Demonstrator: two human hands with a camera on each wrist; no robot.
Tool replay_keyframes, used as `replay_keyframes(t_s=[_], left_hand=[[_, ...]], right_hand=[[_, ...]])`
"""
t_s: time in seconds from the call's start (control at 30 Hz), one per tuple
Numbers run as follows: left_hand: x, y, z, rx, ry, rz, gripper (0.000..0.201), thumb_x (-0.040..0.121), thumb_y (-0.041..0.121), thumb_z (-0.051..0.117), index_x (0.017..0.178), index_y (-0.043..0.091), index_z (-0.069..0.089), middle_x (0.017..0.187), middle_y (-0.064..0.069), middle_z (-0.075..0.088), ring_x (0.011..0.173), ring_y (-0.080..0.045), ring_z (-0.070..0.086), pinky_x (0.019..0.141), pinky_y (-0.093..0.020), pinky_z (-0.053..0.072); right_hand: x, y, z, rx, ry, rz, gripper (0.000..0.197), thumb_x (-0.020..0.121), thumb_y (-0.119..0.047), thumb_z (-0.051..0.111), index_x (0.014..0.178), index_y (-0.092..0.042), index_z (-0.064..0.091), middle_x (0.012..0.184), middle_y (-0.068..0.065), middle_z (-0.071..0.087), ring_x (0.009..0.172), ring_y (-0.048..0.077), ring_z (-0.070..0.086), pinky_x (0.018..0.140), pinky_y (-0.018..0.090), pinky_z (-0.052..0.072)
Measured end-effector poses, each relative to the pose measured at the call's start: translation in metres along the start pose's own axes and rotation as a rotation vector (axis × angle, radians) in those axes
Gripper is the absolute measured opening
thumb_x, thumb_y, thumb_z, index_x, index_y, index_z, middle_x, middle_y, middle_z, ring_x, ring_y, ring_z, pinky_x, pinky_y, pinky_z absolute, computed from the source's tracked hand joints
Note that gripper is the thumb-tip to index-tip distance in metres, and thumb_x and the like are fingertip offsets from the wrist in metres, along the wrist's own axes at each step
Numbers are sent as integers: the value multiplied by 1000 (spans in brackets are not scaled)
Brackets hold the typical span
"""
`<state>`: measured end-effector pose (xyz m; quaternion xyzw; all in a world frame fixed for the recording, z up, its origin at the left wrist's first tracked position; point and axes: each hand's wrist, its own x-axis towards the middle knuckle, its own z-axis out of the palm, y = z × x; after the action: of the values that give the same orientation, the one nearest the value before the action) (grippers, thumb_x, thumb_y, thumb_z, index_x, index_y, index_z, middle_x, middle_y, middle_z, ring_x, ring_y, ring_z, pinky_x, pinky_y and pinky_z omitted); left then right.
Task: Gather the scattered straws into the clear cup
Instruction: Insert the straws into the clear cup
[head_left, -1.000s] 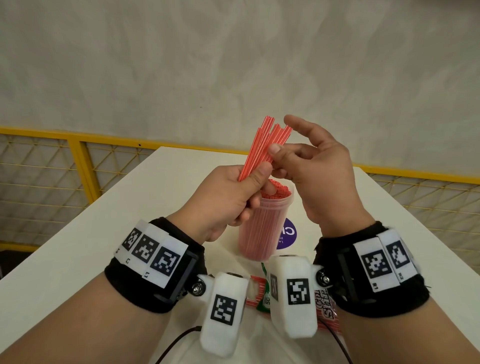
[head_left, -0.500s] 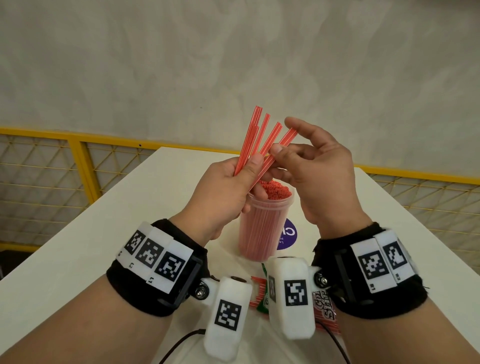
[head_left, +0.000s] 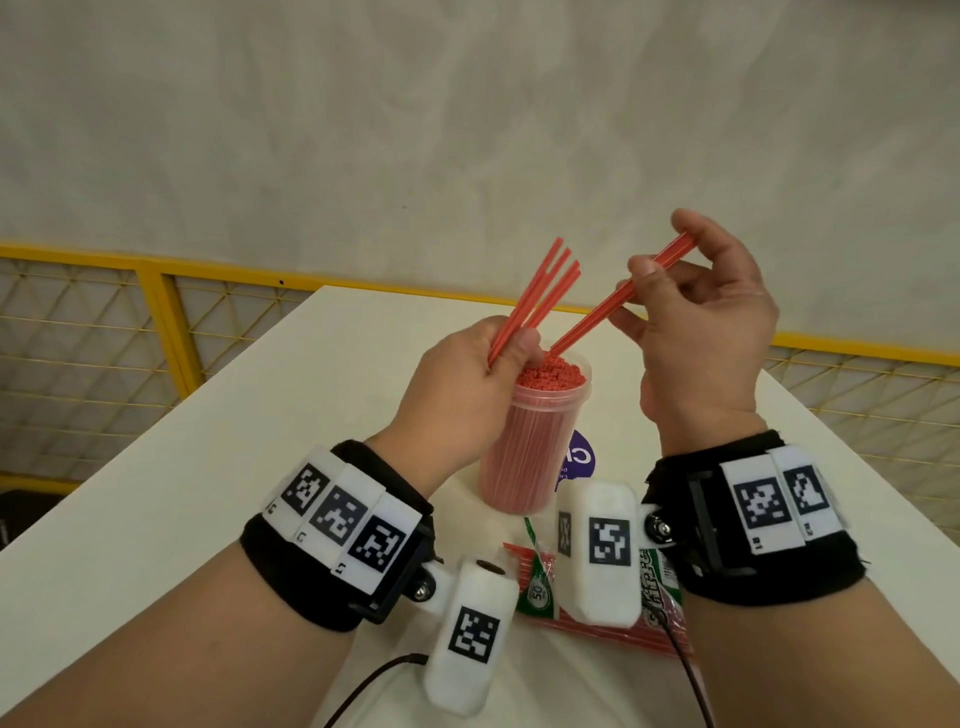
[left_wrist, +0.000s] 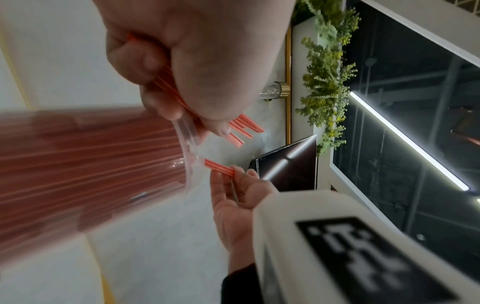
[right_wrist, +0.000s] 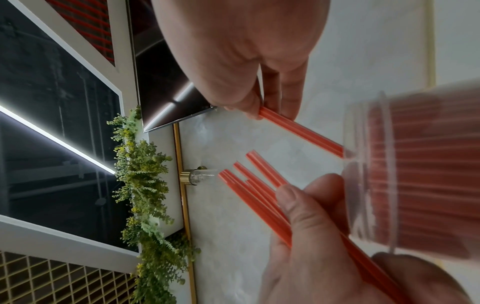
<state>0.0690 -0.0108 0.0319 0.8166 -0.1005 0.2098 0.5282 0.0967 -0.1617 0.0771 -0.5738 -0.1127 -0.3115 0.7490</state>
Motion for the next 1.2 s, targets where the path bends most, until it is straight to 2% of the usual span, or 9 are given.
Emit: replay_keyframes(t_s=[0.13,0.4,0.47,0.53,0.63,0.8,0.93,1.07,1.2], left_hand=[[0,-3,-1,121,10,46,28,100,42,42,83,30,61,83,15,69,74,4,61,67,-19,44],[2,1,-2,-21,91,2,28,101,37,42,79,27,57,81,8,67,49,6,51,58,-24,38],[3,4,-4,-79,109,-26,29,102,36,42,79,26,58,80,7,67,47,6,51,58,-23,38],[3,6,-7,-118,103,-55,30,102,36,42,79,25,59,78,8,66,47,6,51,59,-24,38],[3,6,-9,-151,92,-86,31,102,37,42,80,24,60,80,7,67,47,6,51,61,-25,39],[2,6,-9,-158,86,-111,32,102,38,42,80,25,61,79,8,67,47,5,51,59,-24,38],[3,5,-9,-193,98,-138,33,101,41,43,79,25,62,72,11,64,45,5,50,56,-23,36],[4,4,-11,-272,72,-203,37,99,44,45,81,20,67,54,12,53,39,0,42,46,-18,32],[4,3,-11,-307,49,-210,38,99,45,47,82,18,69,49,12,51,38,-1,41,40,-11,31]], right_hand=[[-3,8,4,-29,-25,14,37,88,1,63,111,-29,62,75,3,58,75,18,65,62,33,58],[-7,22,6,-412,-304,-23,29,89,-12,65,105,-36,68,87,-3,71,73,6,64,79,35,57],[-11,25,6,-664,-498,11,13,91,-29,63,99,-31,74,114,-6,69,90,3,63,86,25,49],[-14,28,6,-720,-571,95,18,91,-38,62,94,-26,76,123,-6,65,111,11,59,93,28,44],[-10,30,7,-593,-416,126,11,87,-37,66,81,-33,74,94,-15,71,101,10,64,94,38,50],[-8,37,3,-653,-476,168,14,80,-26,74,68,-34,73,66,-41,60,74,-21,56,69,16,42],[-5,35,3,-591,-350,168,7,79,-37,74,86,-36,73,92,-14,71,94,7,65,85,32,52],[-6,33,0,-673,-435,255,42,77,-31,79,117,-29,65,117,-9,56,106,6,53,76,18,41],[-3,30,0,-536,-317,265,35,79,-35,76,112,-29,66,122,-7,58,115,8,54,89,27,43]])
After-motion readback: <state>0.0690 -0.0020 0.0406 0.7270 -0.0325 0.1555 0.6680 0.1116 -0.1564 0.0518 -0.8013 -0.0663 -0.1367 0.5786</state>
